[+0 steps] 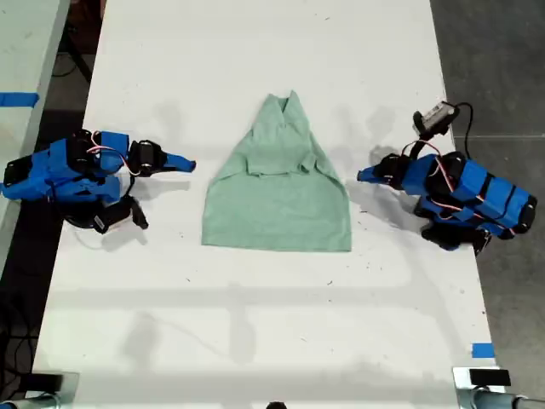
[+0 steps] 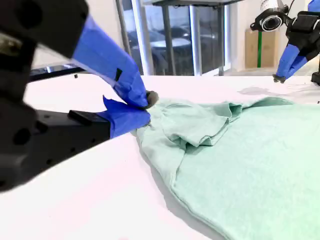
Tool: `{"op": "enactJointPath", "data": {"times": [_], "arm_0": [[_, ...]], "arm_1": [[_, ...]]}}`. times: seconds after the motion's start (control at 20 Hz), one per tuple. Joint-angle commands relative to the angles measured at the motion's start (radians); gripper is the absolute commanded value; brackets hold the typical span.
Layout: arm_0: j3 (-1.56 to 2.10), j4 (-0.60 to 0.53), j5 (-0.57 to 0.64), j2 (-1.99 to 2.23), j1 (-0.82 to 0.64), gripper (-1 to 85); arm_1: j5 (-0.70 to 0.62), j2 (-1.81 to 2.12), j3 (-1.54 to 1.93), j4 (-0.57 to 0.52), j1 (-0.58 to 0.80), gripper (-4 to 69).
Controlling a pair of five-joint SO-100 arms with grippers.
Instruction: Fold t shirt
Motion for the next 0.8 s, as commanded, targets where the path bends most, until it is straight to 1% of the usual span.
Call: {"op": "enactJointPath", "data": {"times": [0.0,0.75], "arm_0": [[0.005,0.002,-0.006,0.009,-0.014,-0.2],[0.005,0.002,-0.006,0.009,-0.015,-0.2]], "arm_1": [[0.008,0.006,0.06,0.009,-0.006,2.0],[0.0,0.006,0.061,0.002,-0.012,2.0]]}}
